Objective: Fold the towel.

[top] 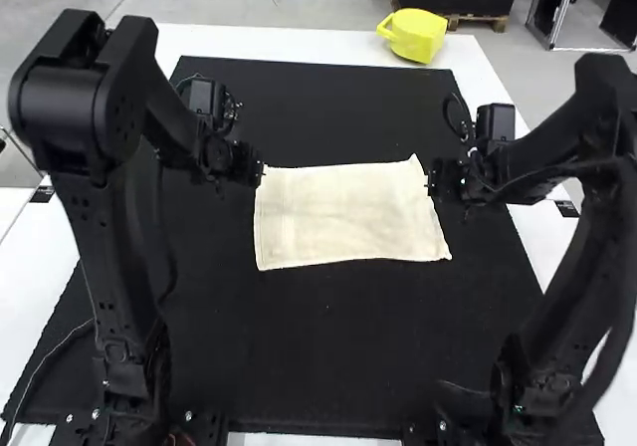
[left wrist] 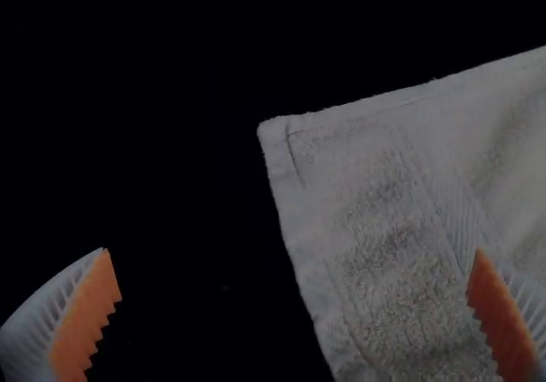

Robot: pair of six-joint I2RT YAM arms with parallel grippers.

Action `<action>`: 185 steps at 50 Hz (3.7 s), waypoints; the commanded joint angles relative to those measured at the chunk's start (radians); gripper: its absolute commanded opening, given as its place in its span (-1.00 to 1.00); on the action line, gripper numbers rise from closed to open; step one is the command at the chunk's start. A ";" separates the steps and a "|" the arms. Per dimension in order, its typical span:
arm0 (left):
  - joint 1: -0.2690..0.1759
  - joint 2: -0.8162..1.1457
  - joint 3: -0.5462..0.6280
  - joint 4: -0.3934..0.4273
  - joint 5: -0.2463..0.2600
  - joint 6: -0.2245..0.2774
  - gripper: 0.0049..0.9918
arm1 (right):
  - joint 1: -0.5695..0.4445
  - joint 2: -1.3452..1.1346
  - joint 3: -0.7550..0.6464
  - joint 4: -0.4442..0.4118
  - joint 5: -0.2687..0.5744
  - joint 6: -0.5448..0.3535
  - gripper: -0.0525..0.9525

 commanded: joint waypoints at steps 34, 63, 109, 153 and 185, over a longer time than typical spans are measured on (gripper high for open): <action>-0.042 0.186 0.075 0.049 0.015 -0.043 0.93 | 0.032 0.335 0.191 0.165 0.022 -0.057 0.90; -0.042 0.226 0.075 0.030 0.009 -0.039 0.92 | 0.072 0.458 0.286 0.177 0.067 -0.085 0.90; -0.005 0.338 0.051 0.092 -0.019 0.032 -0.95 | 0.039 0.522 0.281 0.122 0.015 -0.102 -0.94; 0.015 0.142 0.026 0.125 0.015 0.004 -0.96 | -0.061 0.372 0.263 0.088 -0.084 -0.076 -0.94; 0.027 0.031 -0.069 0.115 0.052 0.000 -0.96 | -0.112 0.294 0.220 0.062 -0.133 -0.077 -0.94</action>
